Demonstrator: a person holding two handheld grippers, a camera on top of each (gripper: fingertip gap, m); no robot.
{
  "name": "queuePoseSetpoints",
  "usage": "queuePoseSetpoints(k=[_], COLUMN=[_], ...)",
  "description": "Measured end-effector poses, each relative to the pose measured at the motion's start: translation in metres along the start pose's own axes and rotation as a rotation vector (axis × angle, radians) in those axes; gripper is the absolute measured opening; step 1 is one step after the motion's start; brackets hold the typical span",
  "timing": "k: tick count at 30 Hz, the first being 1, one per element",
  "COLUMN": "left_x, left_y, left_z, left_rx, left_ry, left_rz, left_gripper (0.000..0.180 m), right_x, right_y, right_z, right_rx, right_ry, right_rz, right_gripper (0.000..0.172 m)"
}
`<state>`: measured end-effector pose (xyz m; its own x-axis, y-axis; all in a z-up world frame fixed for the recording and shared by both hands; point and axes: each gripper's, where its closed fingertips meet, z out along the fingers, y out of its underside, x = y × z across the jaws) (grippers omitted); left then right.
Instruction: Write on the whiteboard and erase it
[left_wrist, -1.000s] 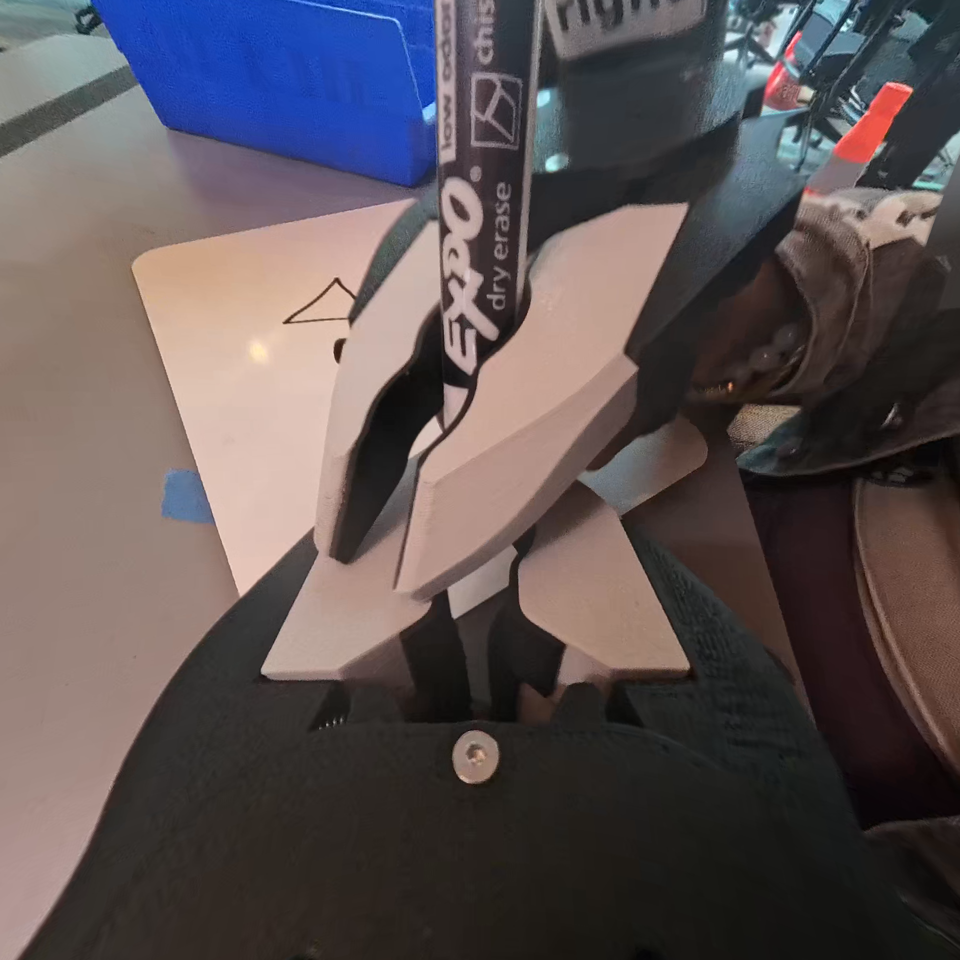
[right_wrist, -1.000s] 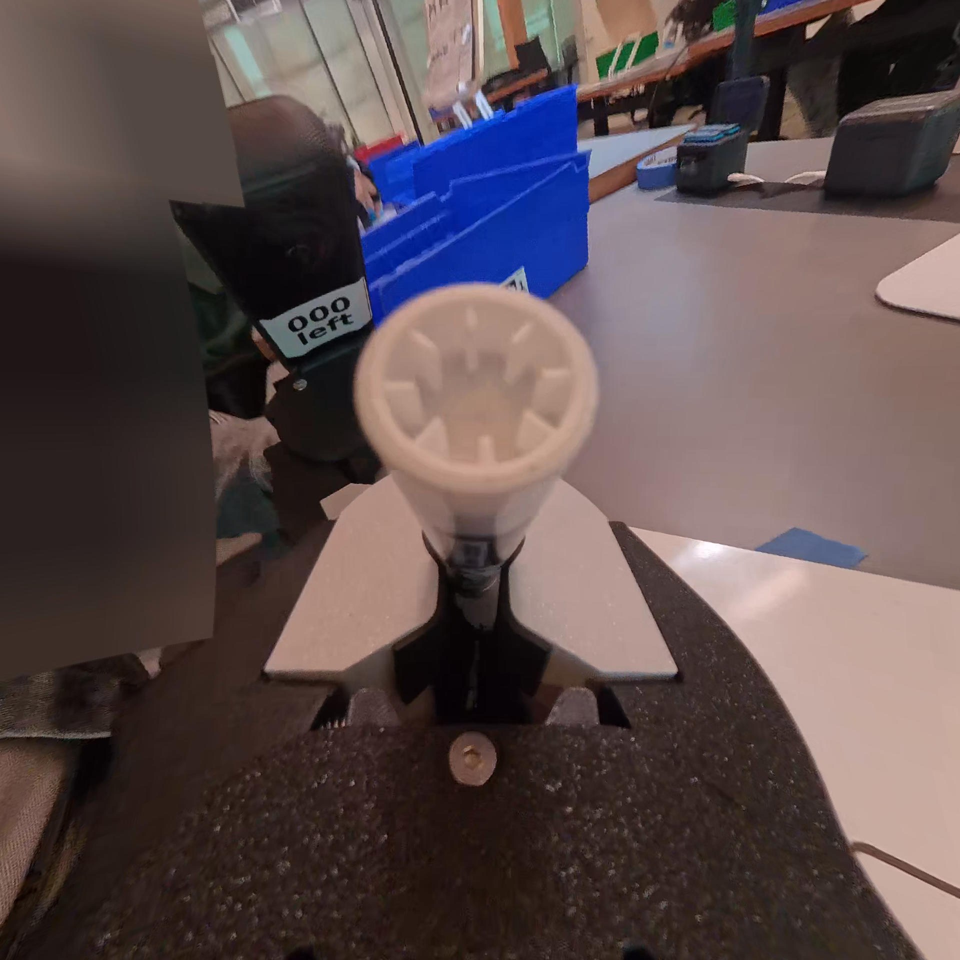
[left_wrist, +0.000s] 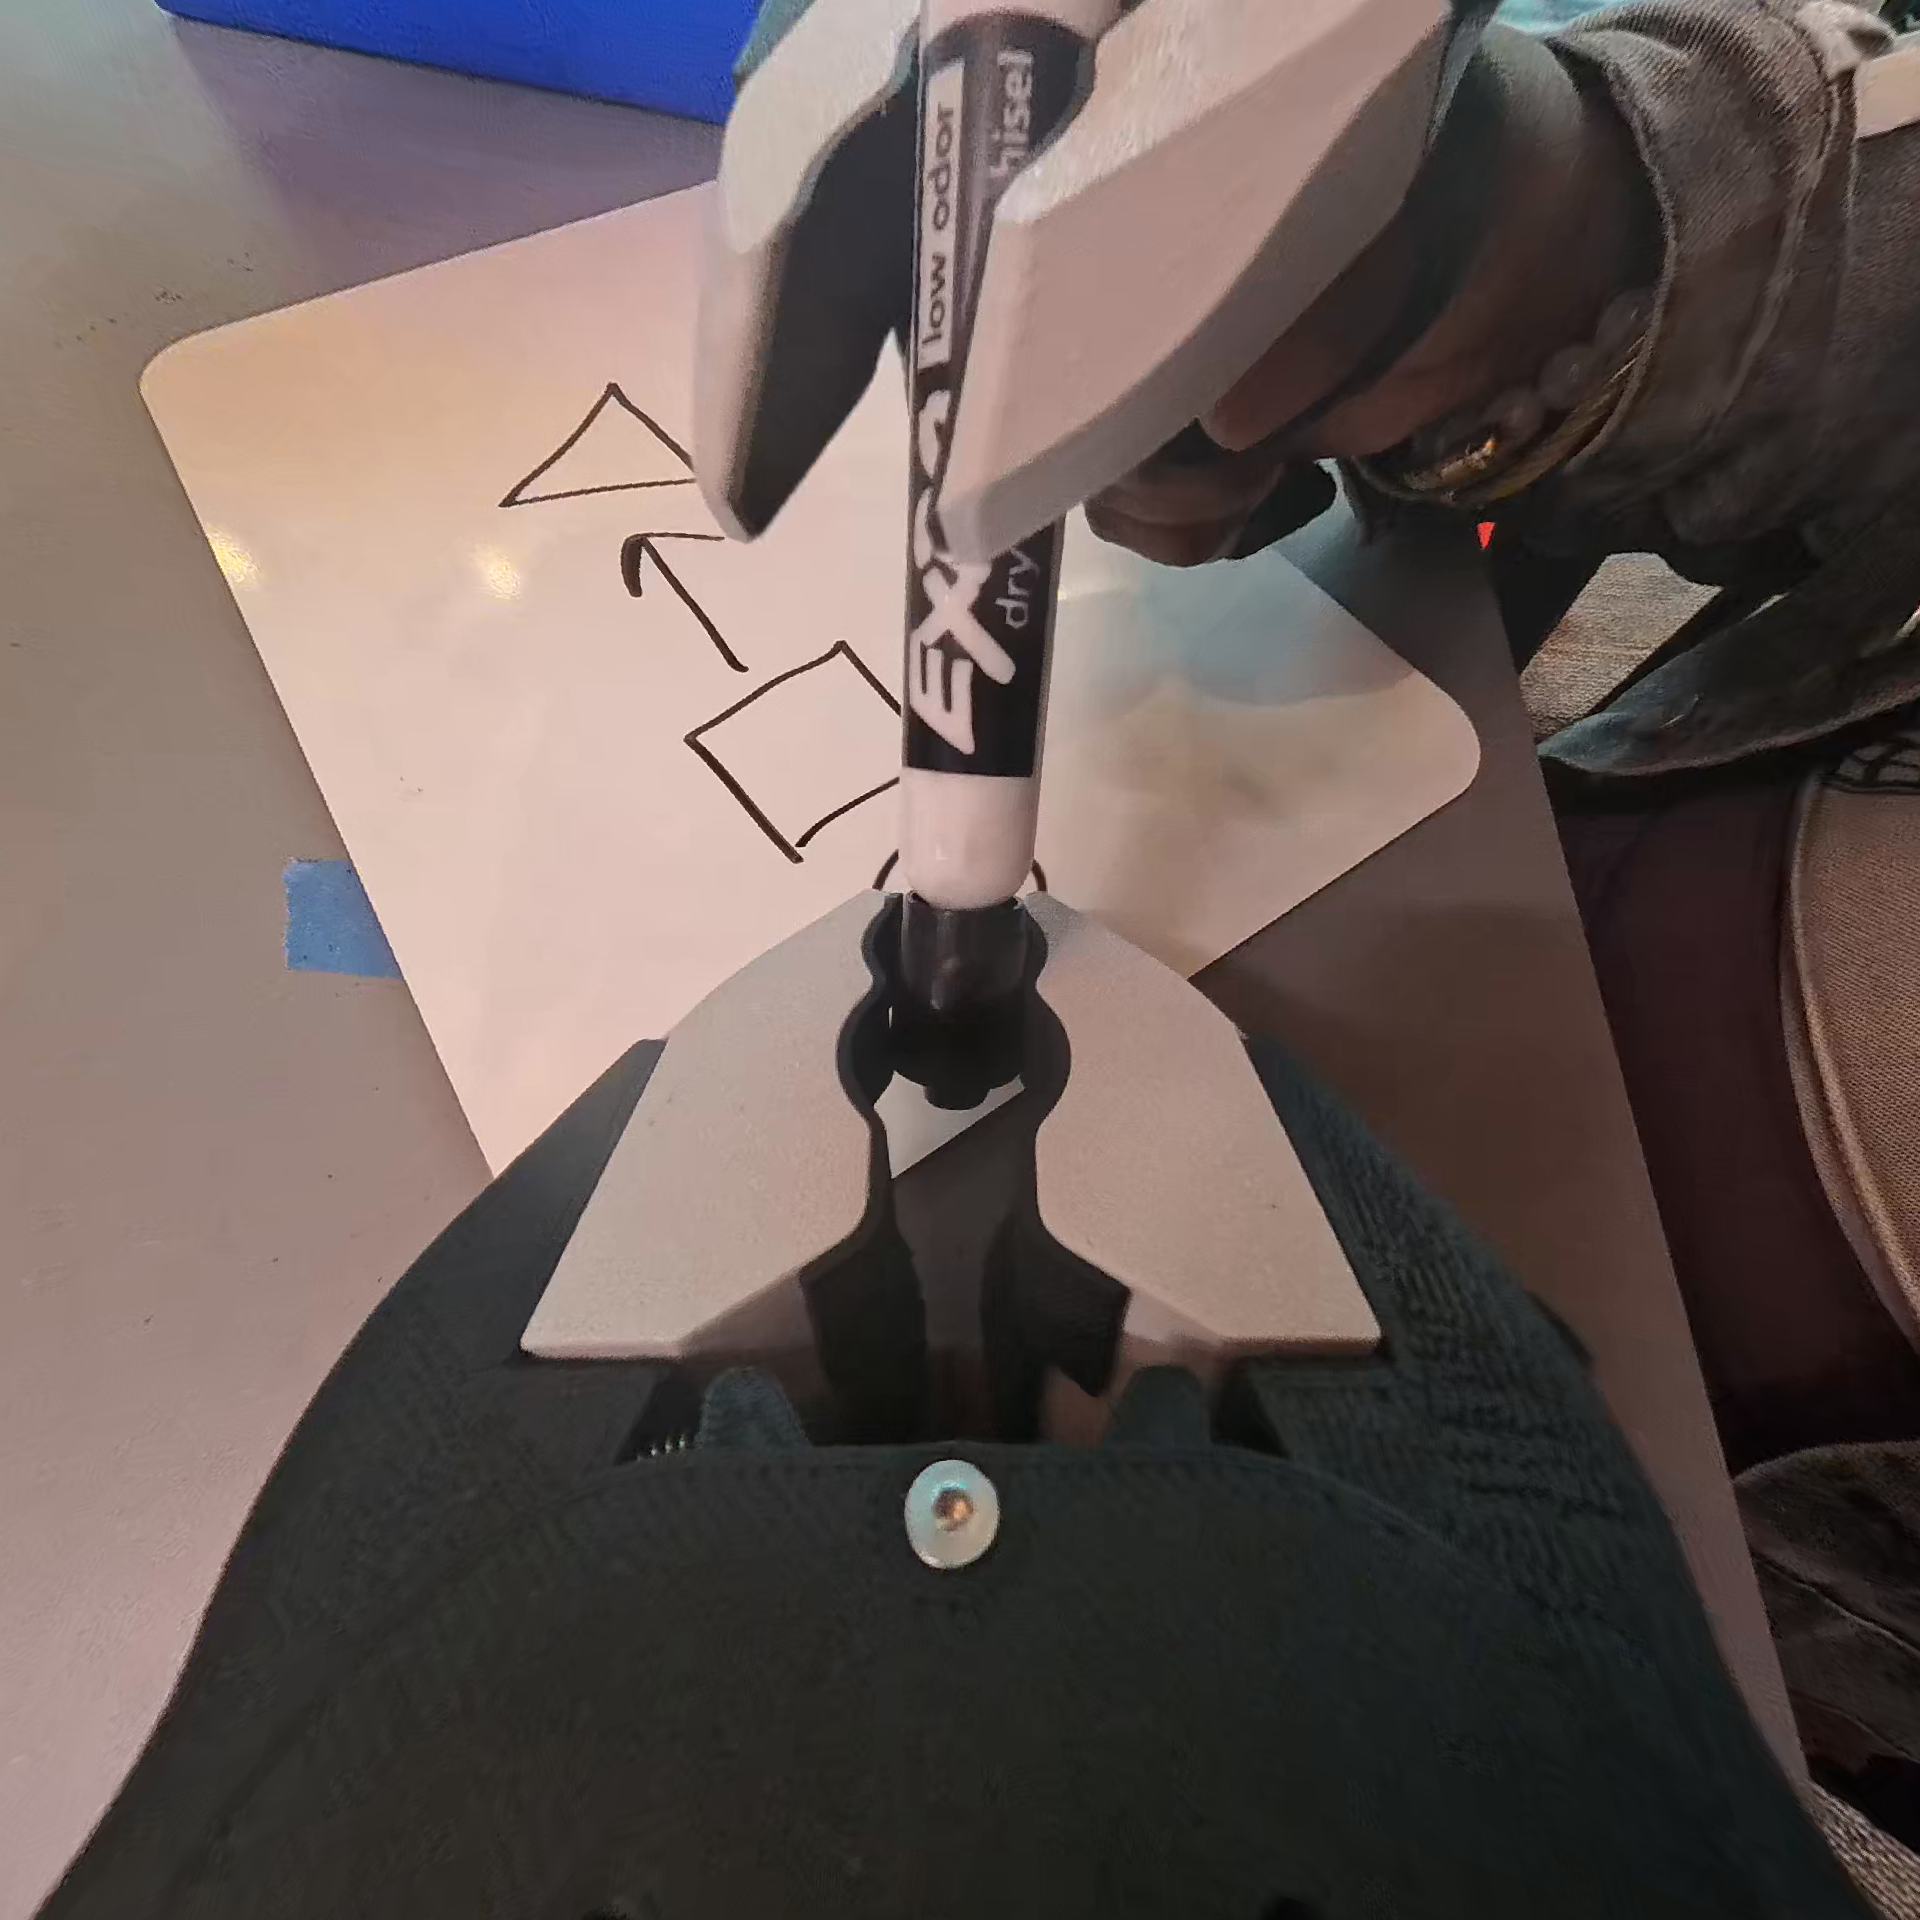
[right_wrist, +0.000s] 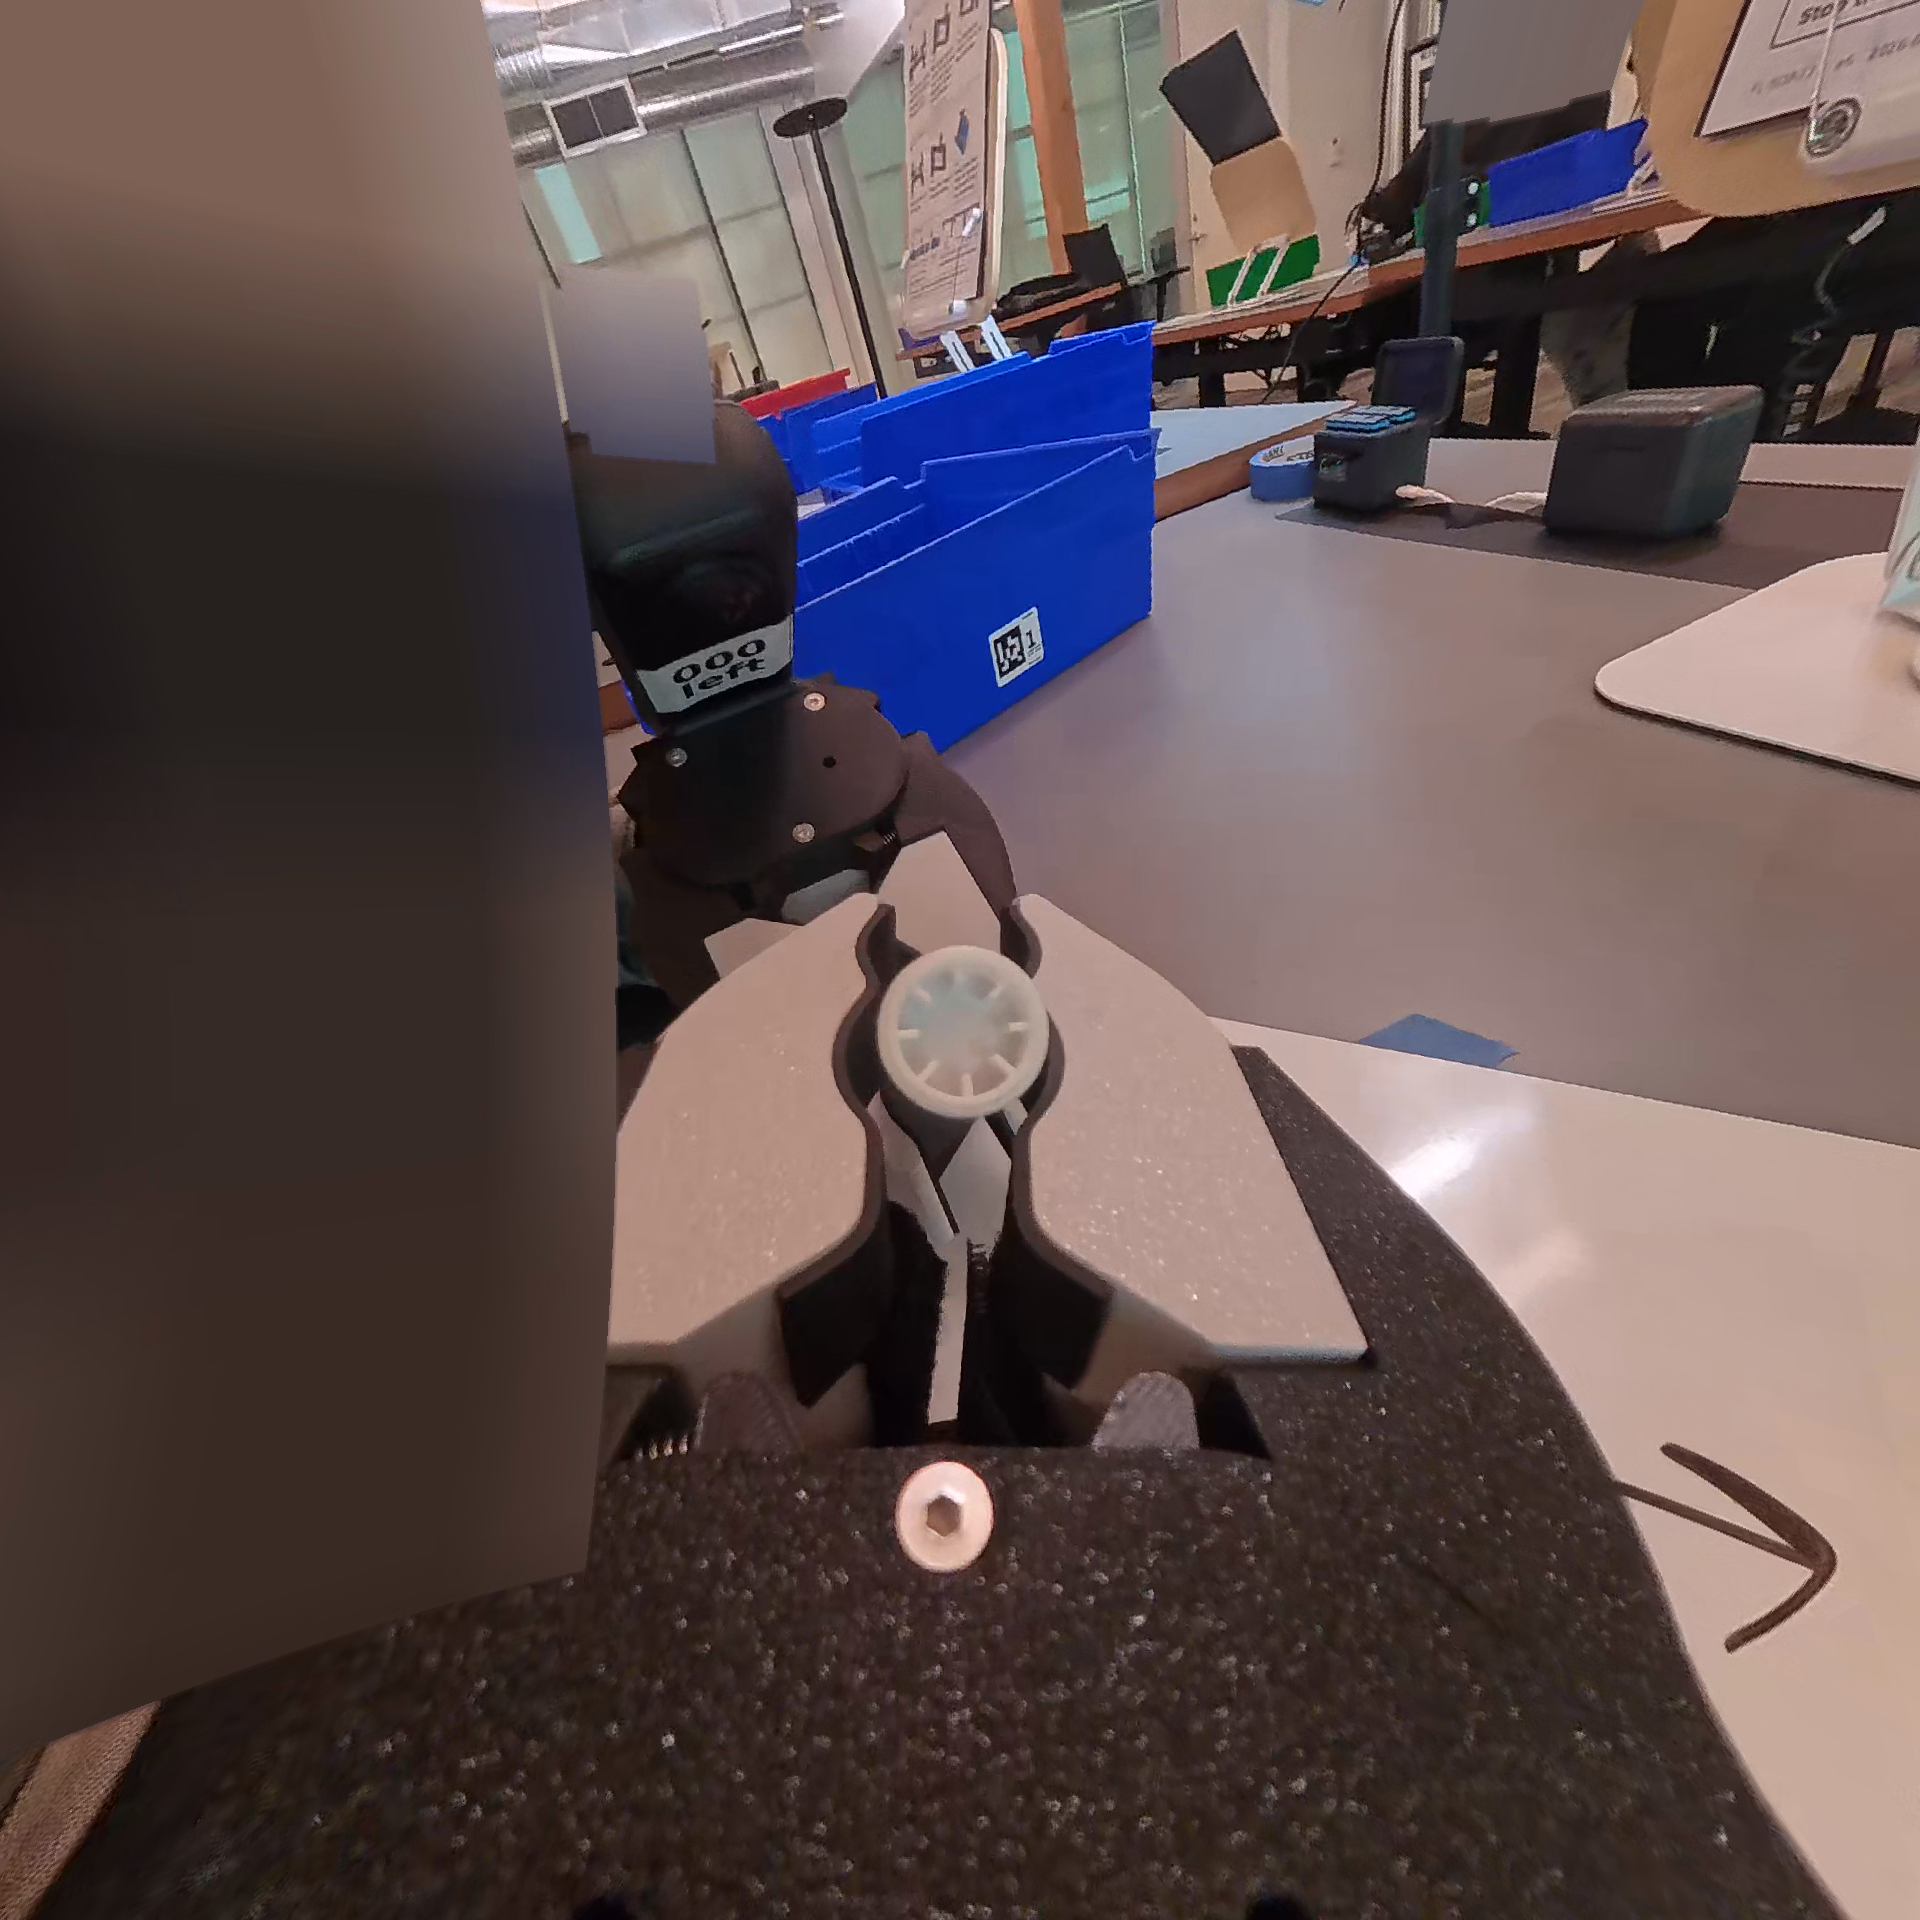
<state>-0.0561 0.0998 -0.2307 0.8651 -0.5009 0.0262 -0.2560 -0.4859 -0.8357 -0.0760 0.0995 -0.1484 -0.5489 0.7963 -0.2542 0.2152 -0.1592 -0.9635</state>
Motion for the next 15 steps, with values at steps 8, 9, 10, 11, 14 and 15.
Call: queuePoseSetpoints(k=[8,9,10,11,14,15], left_x=[-0.002,-0.002,-0.002,-0.001,0.002,0.002], left_y=[0.0,0.002,0.003,0.004,0.003,0.002], left_z=[-0.002,-0.001,0.001,0.001,0.002,0.001], left_rx=[0.004,-0.008,-0.019,-0.028,-0.023,-0.015], left_ry=[-0.024,-0.027,-0.03,-0.031,-0.009,-0.009], left_rz=[0.044,0.06,0.071,0.075,0.088,0.085], left_gripper=[0.019,0.019,0.02,0.02,0.02,0.02], right_x=[-0.002,-0.004,-0.005,-0.007,-0.01,-0.011], right_y=[0.007,0.007,0.007,0.006,0.0,-0.001], right_z=[-0.003,-0.003,-0.002,-0.001,0.002,0.002], right_rx=[-0.018,-0.024,-0.027,-0.027,-0.016,-0.013], right_ry=[0.037,0.04,0.045,0.054,0.075,0.074], right_rz=[-0.077,-0.097,-0.123,-0.15,-0.171,-0.165], right_gripper=[0.02,0.02,0.02,0.02,0.021,0.02])
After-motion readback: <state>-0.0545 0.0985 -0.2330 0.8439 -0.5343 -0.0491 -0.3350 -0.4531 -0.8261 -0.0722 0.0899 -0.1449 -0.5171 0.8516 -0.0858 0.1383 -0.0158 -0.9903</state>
